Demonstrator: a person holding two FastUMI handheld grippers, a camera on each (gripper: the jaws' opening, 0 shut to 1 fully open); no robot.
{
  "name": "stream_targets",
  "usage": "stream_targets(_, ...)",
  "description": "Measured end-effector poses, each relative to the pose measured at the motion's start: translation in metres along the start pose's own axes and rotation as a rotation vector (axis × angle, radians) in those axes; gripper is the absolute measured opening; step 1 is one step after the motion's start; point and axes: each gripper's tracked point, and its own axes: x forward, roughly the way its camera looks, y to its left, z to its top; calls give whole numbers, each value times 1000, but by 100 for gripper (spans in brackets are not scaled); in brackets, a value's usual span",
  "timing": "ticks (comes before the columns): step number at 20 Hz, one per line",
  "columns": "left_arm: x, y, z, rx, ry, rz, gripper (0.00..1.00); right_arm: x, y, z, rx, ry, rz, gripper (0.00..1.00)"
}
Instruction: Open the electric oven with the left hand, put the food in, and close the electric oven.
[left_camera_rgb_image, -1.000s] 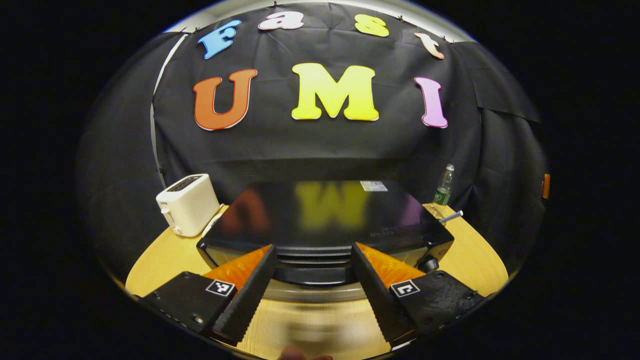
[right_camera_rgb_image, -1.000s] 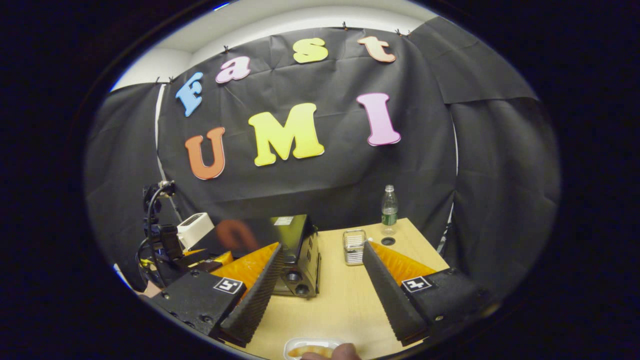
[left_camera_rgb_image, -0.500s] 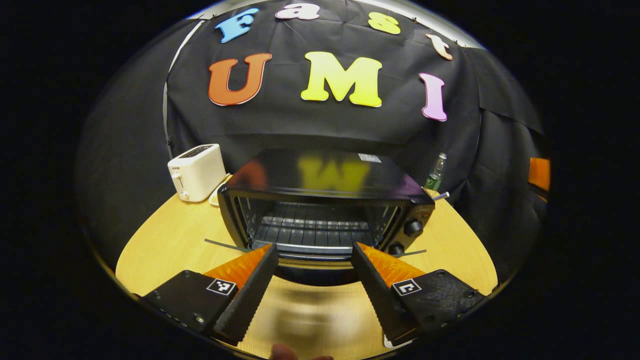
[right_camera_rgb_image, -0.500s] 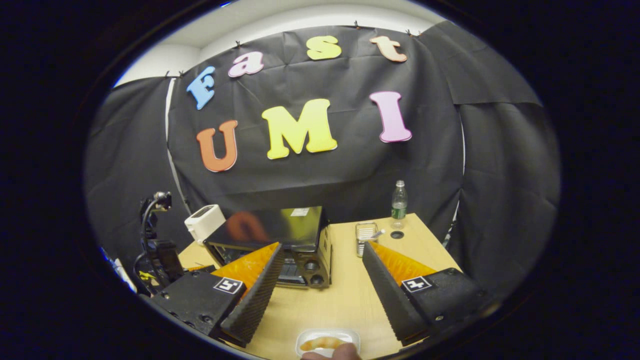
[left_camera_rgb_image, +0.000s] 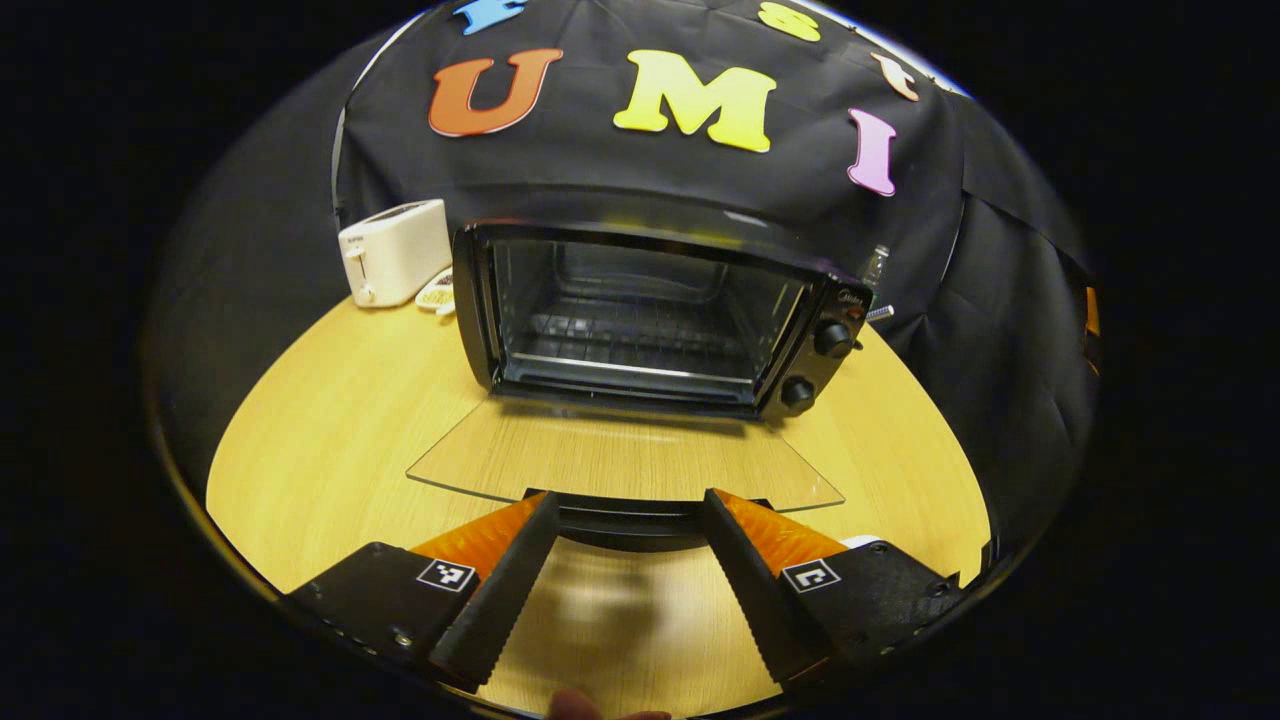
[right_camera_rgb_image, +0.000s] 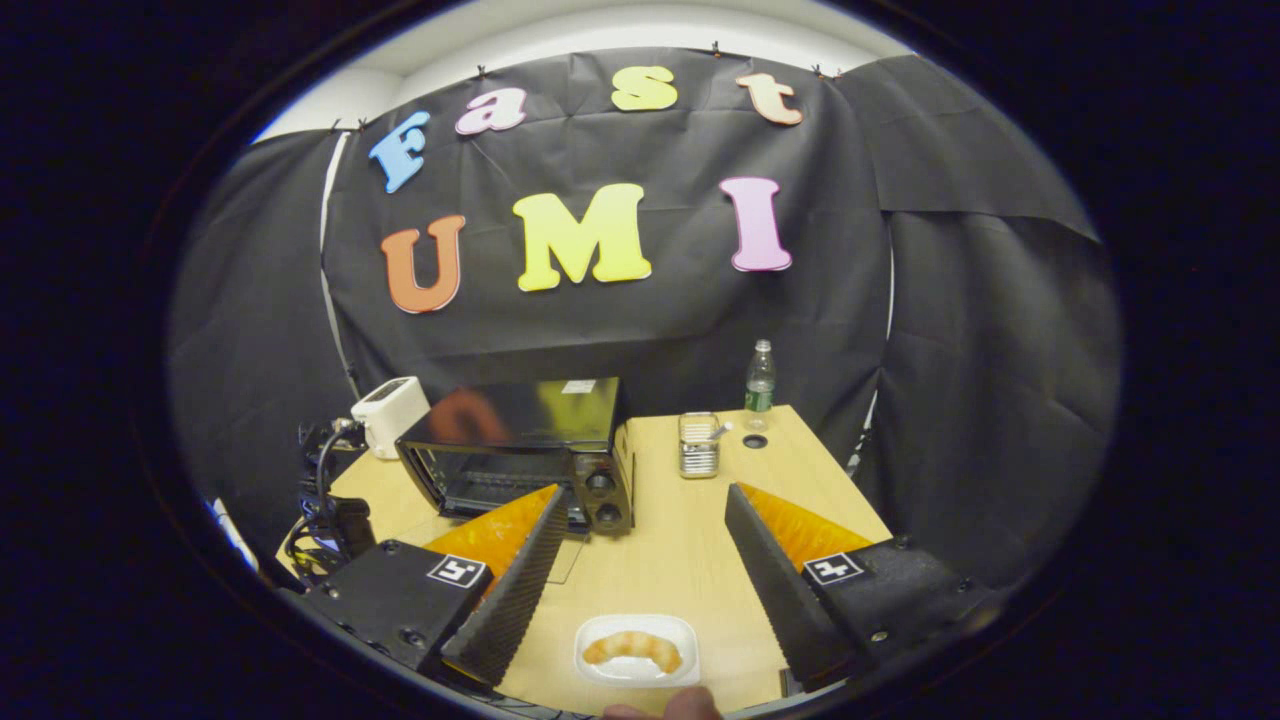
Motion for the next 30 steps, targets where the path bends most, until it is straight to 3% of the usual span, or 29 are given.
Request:
stream_targets(4, 14, 5, -32, -31, 130, -2, 93, -13, -7, -9, -27, 31, -31, 99)
stream_targets(9, 22, 7, -38, 7, 148, 9, 93, -28, -19, -26, -43, 73, -56, 100)
stream_targets(12, 15, 6, -39, 56, 135, -3, 93, -32, -23, -40, -70, 112, -33, 100)
stream_targets(21, -17, 3, -8, 44, 4, -3, 94, -16, -13, -91, -176, 271, 158, 97)
stream_targets(30, -129, 21, 58, 16, -247, 77, 93, 23, -10, -179, -251, 475, 359, 97)
